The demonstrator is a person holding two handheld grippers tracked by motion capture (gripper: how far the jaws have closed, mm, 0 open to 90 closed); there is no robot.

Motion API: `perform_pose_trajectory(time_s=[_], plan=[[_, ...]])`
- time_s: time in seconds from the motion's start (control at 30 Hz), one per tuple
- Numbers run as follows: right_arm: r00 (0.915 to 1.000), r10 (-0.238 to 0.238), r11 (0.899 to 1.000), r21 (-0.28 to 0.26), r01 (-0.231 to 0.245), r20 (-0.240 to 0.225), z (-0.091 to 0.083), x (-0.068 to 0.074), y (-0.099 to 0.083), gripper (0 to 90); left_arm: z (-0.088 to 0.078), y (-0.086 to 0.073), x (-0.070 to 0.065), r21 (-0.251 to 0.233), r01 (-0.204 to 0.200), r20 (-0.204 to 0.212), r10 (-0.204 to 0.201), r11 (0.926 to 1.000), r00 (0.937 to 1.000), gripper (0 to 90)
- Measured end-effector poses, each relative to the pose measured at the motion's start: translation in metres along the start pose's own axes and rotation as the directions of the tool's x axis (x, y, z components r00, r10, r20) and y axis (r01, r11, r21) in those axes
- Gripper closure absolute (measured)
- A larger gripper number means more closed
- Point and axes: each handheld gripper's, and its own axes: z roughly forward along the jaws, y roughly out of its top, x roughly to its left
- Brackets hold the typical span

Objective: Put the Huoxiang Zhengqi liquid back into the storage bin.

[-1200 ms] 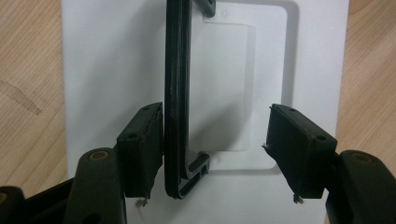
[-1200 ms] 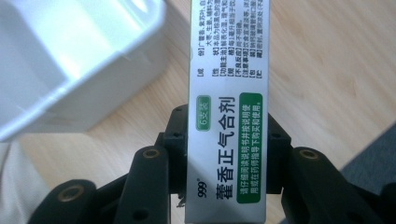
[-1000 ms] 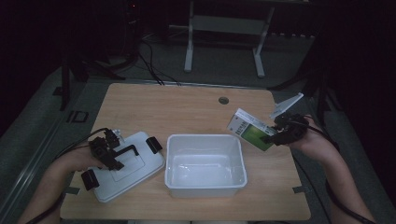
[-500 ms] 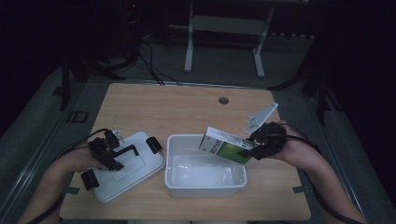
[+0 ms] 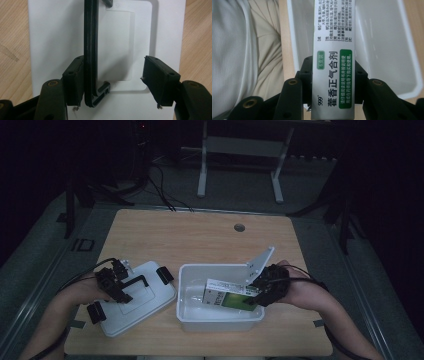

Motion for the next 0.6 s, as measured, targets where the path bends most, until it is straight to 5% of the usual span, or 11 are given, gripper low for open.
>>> perform_pose_trajectory(time_s=[0.6], plan=[[0.9991,0.007,0.994,0.107,-0.003,-0.042,0.048,-0.008,-0.003,63.7,0.002,-0.001,0.001,0.010,-0.001,0.002,0.000,0.9999,1.0000,37.3]])
